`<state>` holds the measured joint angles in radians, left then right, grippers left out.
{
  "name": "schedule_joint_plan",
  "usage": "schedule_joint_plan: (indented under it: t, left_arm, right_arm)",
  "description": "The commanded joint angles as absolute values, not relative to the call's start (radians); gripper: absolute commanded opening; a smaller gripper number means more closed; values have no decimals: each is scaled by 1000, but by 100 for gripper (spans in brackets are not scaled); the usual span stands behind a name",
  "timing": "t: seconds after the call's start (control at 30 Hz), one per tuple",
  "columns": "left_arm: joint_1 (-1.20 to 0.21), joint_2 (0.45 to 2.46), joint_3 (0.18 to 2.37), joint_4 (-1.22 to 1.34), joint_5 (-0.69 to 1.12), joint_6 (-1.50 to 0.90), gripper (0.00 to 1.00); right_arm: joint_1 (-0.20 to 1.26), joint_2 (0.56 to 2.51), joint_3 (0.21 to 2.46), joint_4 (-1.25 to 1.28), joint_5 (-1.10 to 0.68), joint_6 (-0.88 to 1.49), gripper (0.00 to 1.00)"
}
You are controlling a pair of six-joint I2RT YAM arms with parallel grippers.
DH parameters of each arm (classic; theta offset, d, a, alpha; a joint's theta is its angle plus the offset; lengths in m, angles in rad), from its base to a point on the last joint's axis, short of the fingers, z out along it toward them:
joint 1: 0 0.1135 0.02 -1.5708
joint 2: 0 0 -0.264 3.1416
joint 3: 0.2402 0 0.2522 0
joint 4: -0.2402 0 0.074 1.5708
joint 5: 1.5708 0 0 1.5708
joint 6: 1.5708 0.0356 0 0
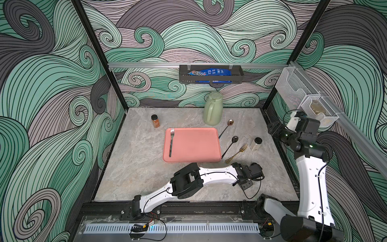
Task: Set the spoon and fork side by side
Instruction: Pick up the spoon from the center of the board.
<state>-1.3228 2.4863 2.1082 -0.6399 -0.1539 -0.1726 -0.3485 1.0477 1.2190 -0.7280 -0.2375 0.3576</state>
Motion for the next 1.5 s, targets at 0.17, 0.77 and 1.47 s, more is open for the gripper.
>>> schedule_joint_plan:
  t: [0.17,0.77,1.47]
  left_arm:
    - [-1290,2574,2167,-659,-179,-155,27]
    - [-1285,2512,2163,-663,-119,-171,6]
    - [-1174,2024,1749,-546,-347,-312,5]
  right_arm:
    - [-354,1040,1213,-703,-291,344,60]
    - [-353,1024,1227,-720,-310,350,61]
    - [-353,989,1297,-745,-395,382,61]
